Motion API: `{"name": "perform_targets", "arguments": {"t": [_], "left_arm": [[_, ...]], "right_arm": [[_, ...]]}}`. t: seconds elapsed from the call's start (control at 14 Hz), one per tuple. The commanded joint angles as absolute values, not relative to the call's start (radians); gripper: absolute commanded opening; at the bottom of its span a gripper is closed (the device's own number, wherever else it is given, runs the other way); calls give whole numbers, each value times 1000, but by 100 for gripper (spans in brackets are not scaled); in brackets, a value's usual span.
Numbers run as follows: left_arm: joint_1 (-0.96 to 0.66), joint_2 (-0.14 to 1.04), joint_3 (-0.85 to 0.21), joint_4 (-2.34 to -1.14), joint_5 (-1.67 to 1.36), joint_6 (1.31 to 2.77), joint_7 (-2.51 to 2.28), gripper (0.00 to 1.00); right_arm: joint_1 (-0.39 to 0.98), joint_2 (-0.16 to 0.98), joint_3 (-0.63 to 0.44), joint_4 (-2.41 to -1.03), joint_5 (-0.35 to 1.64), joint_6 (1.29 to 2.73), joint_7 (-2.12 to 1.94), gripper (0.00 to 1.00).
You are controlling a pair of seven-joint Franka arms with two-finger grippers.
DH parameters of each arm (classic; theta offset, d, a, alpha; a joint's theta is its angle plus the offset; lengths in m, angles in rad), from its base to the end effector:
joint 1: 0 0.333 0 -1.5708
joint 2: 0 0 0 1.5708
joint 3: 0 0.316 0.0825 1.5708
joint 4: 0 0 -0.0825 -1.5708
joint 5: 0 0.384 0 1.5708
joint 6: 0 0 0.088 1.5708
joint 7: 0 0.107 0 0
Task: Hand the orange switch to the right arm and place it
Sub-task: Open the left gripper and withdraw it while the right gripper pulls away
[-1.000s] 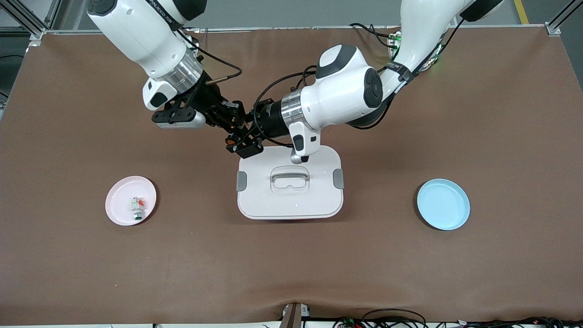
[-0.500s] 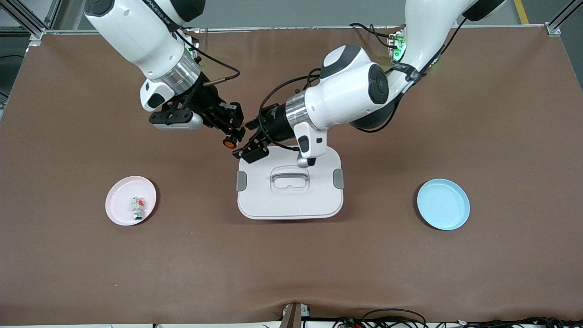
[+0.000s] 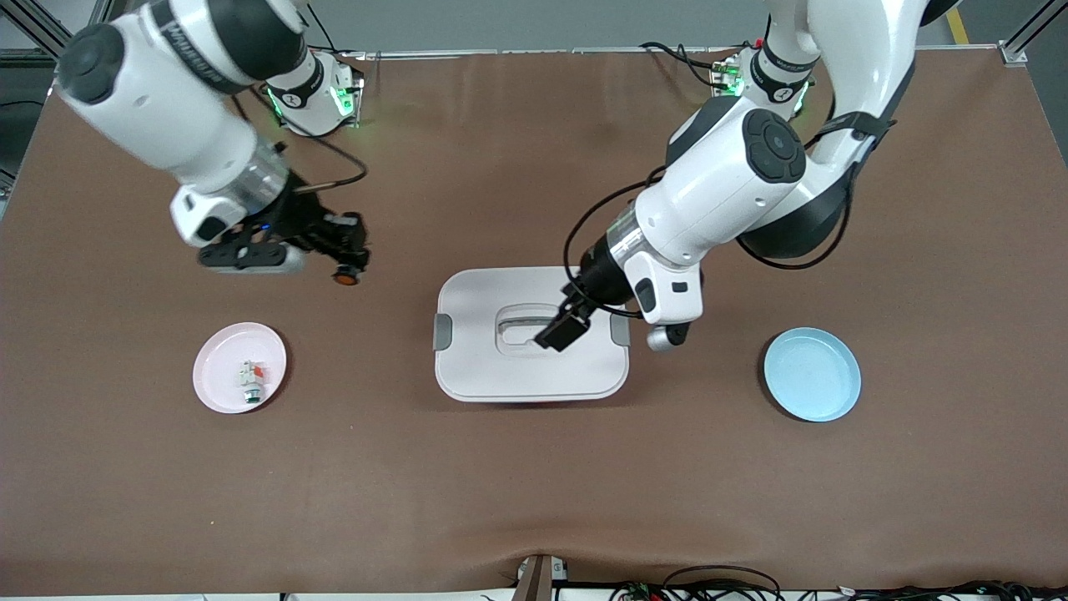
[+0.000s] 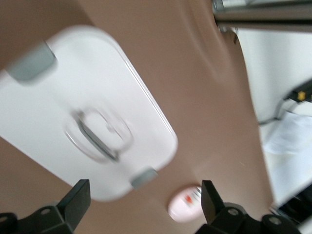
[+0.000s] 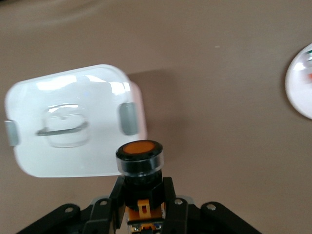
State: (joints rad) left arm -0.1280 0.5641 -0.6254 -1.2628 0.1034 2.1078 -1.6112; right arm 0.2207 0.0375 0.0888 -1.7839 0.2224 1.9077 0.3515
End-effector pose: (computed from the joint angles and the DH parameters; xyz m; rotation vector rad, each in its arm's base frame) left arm 0.6110 -0.4063 0.5156 2.4063 1.2514 -0.0596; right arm 0.5517 0.1923 0.5332 -2.9050 0.1554 -0.0163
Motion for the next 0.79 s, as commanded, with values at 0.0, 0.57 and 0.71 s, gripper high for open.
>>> {"name": "perform_targets", "arguments": {"t": [0.0, 0.57, 0.71], "left_arm": [[-92, 522, -624, -1278, 250, 1976, -1577, 100], [147, 453, -626, -1284, 322, 1639, -1098, 100], [207, 431, -626, -1285, 330, 1574, -967, 100]], "right_arm": [[151, 28, 106, -1782, 169, 1852, 282, 0], [-38, 28, 104, -1873, 140, 1848, -13, 0], [-78, 40, 104, -1890, 114, 1868, -63, 0]]}}
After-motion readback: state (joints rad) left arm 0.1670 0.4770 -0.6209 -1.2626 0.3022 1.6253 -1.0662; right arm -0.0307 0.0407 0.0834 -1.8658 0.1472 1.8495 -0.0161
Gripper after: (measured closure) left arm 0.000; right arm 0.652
